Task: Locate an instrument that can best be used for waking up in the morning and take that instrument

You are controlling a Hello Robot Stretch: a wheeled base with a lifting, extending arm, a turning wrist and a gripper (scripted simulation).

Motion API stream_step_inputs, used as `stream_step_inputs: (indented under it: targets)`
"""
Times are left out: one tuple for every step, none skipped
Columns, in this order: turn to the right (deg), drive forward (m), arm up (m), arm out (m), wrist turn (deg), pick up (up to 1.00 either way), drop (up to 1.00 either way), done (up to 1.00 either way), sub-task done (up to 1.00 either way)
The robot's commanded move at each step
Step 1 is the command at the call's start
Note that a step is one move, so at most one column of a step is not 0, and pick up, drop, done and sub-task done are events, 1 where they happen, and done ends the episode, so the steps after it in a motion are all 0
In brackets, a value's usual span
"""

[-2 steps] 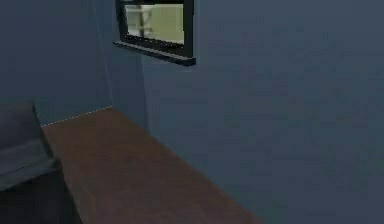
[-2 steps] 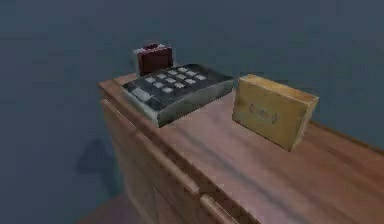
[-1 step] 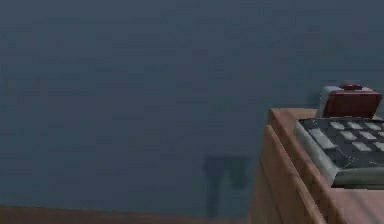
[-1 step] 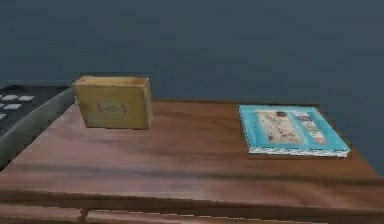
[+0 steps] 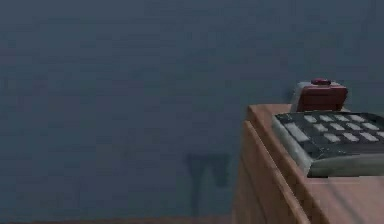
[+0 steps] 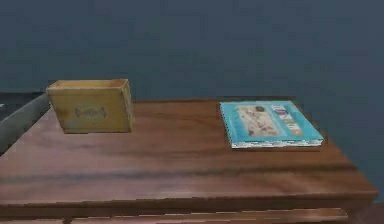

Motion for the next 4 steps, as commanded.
stream_step_inputs:
  targets:
    - [0.0,0.55,0.0,0.0,0.0,0.0,0.0,0.0,0.0]
    - [-27.0,0.0,0.0,0.0,0.0,0.0,0.0,0.0,0.0]
    - [0.0,0.0,0.5,0.0,0.0,0.0,0.0,0.0,0.0]
    - [0.0,0.0,0.38,0.0,0.0,0.0,0.0,0.0,0.0]
